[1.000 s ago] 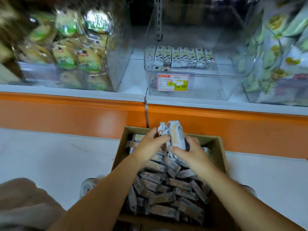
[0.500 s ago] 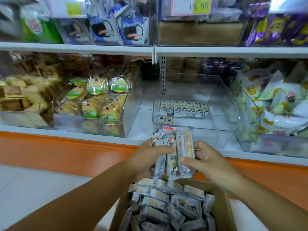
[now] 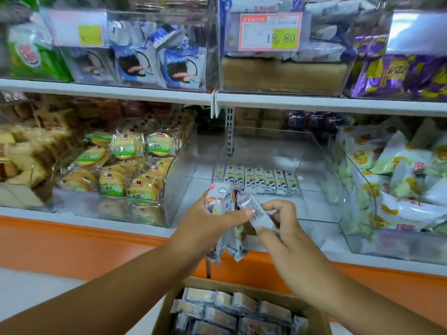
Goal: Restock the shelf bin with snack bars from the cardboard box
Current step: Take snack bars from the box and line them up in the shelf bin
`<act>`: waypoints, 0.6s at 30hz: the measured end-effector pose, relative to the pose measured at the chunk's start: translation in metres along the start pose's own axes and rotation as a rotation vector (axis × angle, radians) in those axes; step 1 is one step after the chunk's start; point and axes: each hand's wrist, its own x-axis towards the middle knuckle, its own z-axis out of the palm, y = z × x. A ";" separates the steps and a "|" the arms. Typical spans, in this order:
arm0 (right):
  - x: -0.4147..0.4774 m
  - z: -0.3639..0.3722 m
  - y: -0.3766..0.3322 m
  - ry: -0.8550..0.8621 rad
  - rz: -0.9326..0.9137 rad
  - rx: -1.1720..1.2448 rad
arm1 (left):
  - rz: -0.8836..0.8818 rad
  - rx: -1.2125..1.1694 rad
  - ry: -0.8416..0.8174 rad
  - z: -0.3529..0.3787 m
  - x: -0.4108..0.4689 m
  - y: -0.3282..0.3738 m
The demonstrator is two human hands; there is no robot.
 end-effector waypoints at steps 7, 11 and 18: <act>0.005 0.005 0.018 -0.036 -0.056 0.029 | -0.031 -0.075 -0.082 -0.012 0.006 -0.001; 0.008 0.001 0.017 0.066 -0.101 -0.052 | -0.024 -0.054 -0.100 -0.016 0.010 -0.002; 0.022 -0.006 0.009 0.128 -0.148 -0.065 | 0.034 0.108 0.039 -0.025 0.013 0.010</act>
